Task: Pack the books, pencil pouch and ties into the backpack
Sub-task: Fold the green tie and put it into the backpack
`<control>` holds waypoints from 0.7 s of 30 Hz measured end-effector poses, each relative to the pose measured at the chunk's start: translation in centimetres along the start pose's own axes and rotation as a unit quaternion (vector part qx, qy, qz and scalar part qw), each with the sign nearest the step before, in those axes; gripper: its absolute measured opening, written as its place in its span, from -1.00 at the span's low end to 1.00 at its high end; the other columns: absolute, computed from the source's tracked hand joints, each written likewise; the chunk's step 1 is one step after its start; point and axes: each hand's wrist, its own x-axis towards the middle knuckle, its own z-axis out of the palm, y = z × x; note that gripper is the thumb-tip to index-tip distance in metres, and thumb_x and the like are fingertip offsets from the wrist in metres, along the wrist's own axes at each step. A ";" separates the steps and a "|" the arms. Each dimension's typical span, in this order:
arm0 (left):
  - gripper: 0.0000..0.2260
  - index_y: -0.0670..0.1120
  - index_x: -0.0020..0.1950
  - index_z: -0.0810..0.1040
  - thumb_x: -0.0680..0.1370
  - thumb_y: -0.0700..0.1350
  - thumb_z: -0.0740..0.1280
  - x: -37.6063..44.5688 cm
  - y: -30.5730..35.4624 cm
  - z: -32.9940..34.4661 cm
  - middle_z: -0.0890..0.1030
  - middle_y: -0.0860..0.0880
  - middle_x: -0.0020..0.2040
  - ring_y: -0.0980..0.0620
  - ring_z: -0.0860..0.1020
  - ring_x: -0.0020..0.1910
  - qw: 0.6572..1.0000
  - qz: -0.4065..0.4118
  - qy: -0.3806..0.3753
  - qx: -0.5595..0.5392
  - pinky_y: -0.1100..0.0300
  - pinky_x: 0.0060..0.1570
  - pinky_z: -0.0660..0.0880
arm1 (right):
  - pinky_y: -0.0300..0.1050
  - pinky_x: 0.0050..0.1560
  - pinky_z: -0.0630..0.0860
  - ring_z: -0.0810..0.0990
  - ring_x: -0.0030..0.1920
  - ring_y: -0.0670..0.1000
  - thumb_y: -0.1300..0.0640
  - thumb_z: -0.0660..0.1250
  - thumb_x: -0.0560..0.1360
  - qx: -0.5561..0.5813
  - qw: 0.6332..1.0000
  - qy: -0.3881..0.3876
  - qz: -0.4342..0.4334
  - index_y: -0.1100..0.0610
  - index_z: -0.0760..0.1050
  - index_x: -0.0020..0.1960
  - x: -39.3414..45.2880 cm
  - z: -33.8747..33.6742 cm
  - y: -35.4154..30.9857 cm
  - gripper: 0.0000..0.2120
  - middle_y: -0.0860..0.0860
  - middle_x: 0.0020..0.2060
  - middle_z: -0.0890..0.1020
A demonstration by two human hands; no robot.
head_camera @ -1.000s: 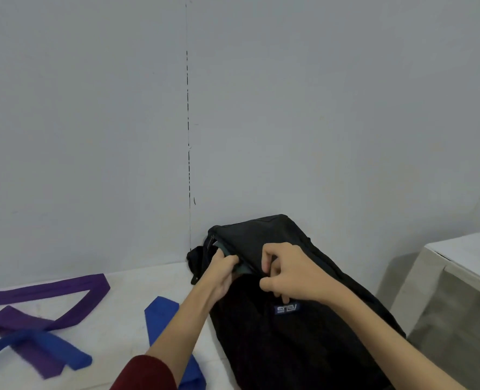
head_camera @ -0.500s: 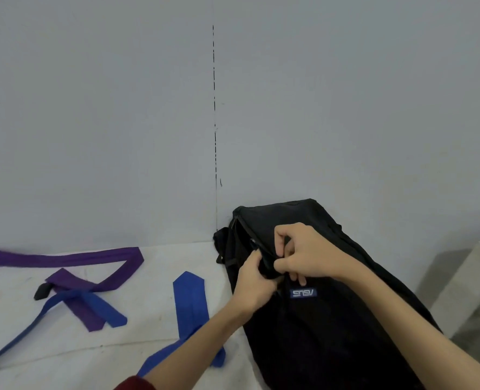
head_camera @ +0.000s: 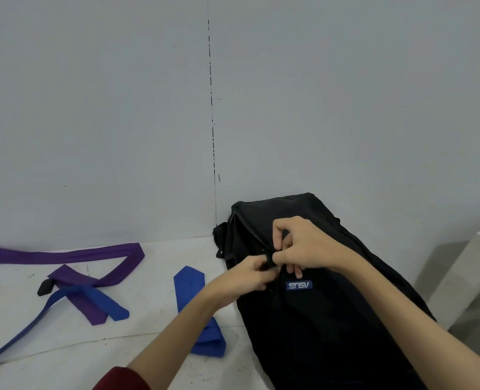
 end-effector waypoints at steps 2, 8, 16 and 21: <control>-0.79 -0.17 0.03 0.53 0.65 -0.18 0.11 -0.5 0.5 -0.5 0.63 0.03 -0.21 0.21 0.60 -0.24 0.996 -0.036 -0.010 -0.085 0.29 -0.05 0.56 | -0.26 -0.55 0.37 0.46 -0.63 0.00 0.35 0.34 0.35 0.000 1.000 -0.003 0.005 0.19 0.33 -0.24 0.1 -0.1 0.0 -0.81 0.06 -0.57 0.54; -0.87 -0.21 -0.27 0.56 0.48 -0.26 0.40 -0.1 0.1 0.3 0.57 -0.09 -0.35 0.14 0.58 -0.39 0.969 0.022 0.245 0.007 0.32 -0.33 0.57 | -0.26 -0.53 0.36 0.45 -0.62 -0.01 0.35 0.32 0.35 -0.008 1.000 -0.009 0.012 0.17 0.35 -0.23 0.3 0.5 0.3 -0.83 0.06 -0.57 0.54; -0.86 -0.25 0.10 0.52 0.55 -0.31 0.28 -1.6 0.2 -0.1 0.64 -0.12 -0.19 0.07 0.66 -0.30 0.979 -0.051 0.148 -0.128 0.33 -0.26 0.58 | -0.33 -0.50 0.38 0.41 -0.65 -0.13 0.25 0.31 0.46 -0.082 0.996 -0.013 0.029 0.16 0.52 -0.23 0.2 1.9 2.0 -0.90 0.01 -0.52 0.56; -0.88 -0.14 0.06 0.58 0.54 -0.21 0.33 -5.6 -2.6 -4.7 0.67 -0.08 -0.23 0.09 0.64 -0.34 0.967 -0.059 0.247 0.035 0.31 -0.33 0.55 | -0.27 -0.38 0.42 0.49 -0.43 -0.11 0.13 0.28 0.51 -0.191 0.981 0.024 0.019 0.11 0.61 -0.16 0.0 3.3 2.1 -0.84 -0.07 -0.46 0.52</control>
